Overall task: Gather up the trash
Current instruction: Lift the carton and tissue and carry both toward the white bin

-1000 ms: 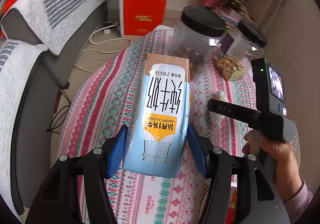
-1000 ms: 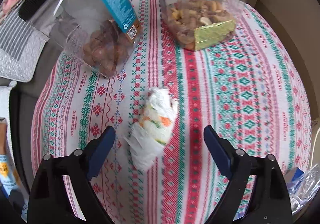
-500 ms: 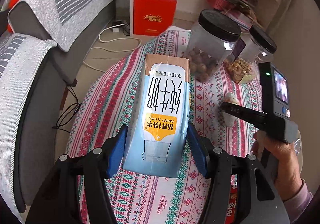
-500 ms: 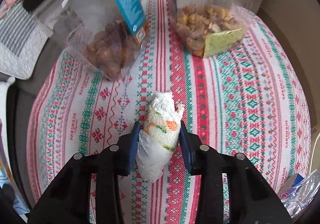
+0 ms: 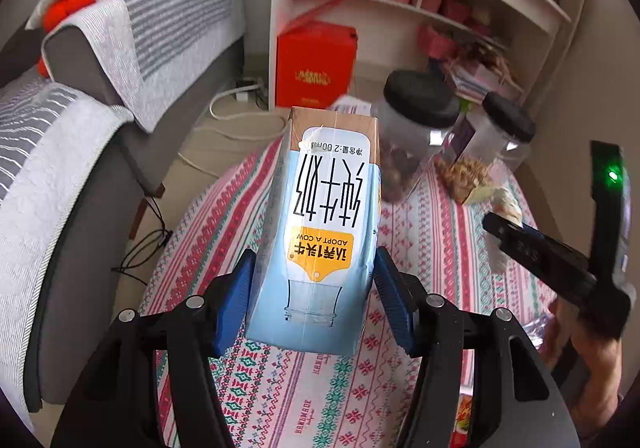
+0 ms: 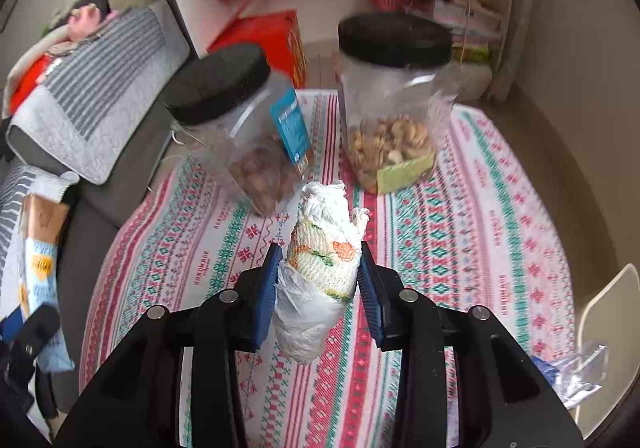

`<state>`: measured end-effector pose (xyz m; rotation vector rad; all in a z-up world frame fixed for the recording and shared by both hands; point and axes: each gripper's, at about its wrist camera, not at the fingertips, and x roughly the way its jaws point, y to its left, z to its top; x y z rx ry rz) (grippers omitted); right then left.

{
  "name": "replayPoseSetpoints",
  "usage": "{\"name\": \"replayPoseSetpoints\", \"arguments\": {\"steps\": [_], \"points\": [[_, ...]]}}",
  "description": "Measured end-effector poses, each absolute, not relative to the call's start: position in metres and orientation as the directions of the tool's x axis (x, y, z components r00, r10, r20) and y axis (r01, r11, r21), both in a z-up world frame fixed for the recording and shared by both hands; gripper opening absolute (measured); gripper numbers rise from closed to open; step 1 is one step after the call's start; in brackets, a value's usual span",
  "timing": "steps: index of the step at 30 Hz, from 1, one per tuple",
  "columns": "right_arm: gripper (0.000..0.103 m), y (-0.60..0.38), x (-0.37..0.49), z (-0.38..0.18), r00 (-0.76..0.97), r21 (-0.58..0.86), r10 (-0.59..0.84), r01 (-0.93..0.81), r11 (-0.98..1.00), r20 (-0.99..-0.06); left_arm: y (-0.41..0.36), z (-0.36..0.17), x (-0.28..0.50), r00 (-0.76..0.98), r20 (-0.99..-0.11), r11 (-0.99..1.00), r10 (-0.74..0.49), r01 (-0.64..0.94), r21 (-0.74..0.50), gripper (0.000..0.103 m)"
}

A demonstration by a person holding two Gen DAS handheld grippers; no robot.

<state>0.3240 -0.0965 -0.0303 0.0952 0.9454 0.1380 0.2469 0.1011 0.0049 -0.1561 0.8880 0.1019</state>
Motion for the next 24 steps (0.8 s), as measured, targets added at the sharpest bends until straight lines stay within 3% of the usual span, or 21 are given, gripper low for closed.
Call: {"name": "replayPoseSetpoints", "arguments": {"steps": [11,24], "points": [[0.036,-0.15,0.267,0.007,0.677,0.163,0.175,-0.082,0.983,-0.715,0.067,0.017,0.23,0.683,-0.73,0.987,0.022,-0.132,-0.094,0.059],[0.036,-0.203,0.224,0.02,0.773,0.094,0.089,-0.038,0.995,-0.629,0.012,0.029,0.219,0.73,-0.683,0.996,-0.031,-0.035,-0.083,0.059]]}}
